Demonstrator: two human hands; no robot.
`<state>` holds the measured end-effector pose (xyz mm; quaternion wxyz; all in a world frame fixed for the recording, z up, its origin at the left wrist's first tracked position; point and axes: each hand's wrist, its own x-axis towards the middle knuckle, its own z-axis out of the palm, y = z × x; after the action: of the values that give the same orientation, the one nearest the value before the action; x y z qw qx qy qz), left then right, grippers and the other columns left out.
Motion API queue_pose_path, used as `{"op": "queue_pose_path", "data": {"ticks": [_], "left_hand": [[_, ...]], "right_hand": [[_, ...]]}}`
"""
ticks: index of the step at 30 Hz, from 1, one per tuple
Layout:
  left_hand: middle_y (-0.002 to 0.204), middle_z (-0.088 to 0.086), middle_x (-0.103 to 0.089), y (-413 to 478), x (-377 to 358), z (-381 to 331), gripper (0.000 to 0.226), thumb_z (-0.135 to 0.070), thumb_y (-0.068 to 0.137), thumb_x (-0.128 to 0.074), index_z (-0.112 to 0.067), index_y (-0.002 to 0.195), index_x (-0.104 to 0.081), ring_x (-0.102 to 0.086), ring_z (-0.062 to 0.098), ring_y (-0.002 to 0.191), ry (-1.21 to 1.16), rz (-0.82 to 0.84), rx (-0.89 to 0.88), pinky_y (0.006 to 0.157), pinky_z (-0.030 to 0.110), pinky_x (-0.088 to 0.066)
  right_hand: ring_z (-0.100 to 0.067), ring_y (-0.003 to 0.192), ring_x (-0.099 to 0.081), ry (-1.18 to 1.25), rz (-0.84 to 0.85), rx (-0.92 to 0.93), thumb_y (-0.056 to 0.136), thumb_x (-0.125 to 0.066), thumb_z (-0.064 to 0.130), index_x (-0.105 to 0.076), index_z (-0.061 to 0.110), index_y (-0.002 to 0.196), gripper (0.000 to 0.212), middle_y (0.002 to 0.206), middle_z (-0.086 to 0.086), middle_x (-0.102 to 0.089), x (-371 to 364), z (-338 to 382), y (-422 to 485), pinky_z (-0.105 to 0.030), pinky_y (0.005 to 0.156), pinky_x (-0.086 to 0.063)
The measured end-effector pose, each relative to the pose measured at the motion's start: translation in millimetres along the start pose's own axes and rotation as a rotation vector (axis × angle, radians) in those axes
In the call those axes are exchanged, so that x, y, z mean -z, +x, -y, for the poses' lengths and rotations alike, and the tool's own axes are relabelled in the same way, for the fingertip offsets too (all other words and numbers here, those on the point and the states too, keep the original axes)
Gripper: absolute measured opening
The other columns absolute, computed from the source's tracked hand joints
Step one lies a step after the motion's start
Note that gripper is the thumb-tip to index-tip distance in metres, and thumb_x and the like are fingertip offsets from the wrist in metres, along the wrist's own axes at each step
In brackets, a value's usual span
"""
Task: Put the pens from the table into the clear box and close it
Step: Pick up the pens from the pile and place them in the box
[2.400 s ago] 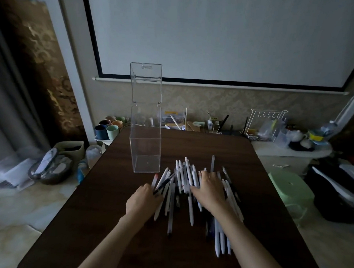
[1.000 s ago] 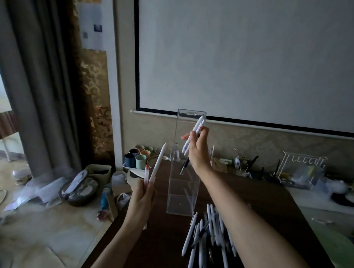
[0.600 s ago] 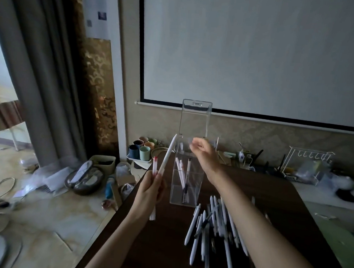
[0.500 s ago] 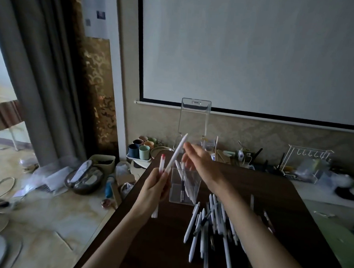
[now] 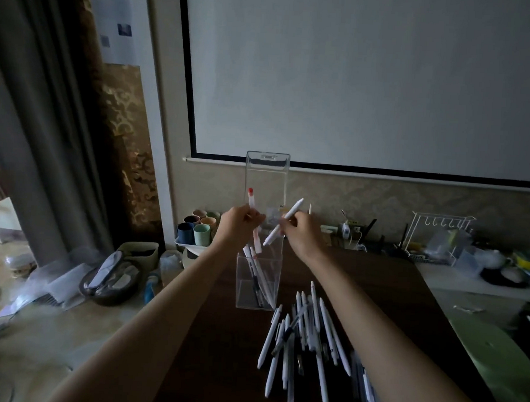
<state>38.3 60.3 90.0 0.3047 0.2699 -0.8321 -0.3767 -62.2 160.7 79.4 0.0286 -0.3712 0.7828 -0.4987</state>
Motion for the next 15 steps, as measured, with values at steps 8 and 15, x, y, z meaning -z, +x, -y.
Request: {"op": "queue_pose_path", "data": {"ticks": [8,15], "left_hand": [[0.097,0.01,-0.066,-58.2,-19.8,38.5,0.029,-0.021,0.079,-0.069,-0.009,0.104,-0.057,-0.063,0.024,0.084,0.016,-0.085,0.065,0.075,0.039,-0.054],[0.092,0.01,-0.063,-117.2,-81.8,84.0,0.058,-0.069,0.067,-0.058,-0.012,0.078,-0.055,-0.06,0.023,0.079,0.184,0.205,0.325,0.062,0.033,-0.047]], "right_hand": [[-0.013,0.072,-0.054,0.149,0.045,-0.146,0.088,-0.056,0.014,-0.053,0.008,0.112,0.025,0.097,-0.01,-0.06,24.1,-48.5,-38.7,-0.02,0.061,-0.043],[-0.018,0.072,-0.054,-0.31,0.119,-0.425,0.087,-0.056,0.039,-0.056,0.005,0.097,0.035,0.083,-0.005,-0.056,25.7,-137.0,-95.0,-0.03,0.059,-0.04]]}}
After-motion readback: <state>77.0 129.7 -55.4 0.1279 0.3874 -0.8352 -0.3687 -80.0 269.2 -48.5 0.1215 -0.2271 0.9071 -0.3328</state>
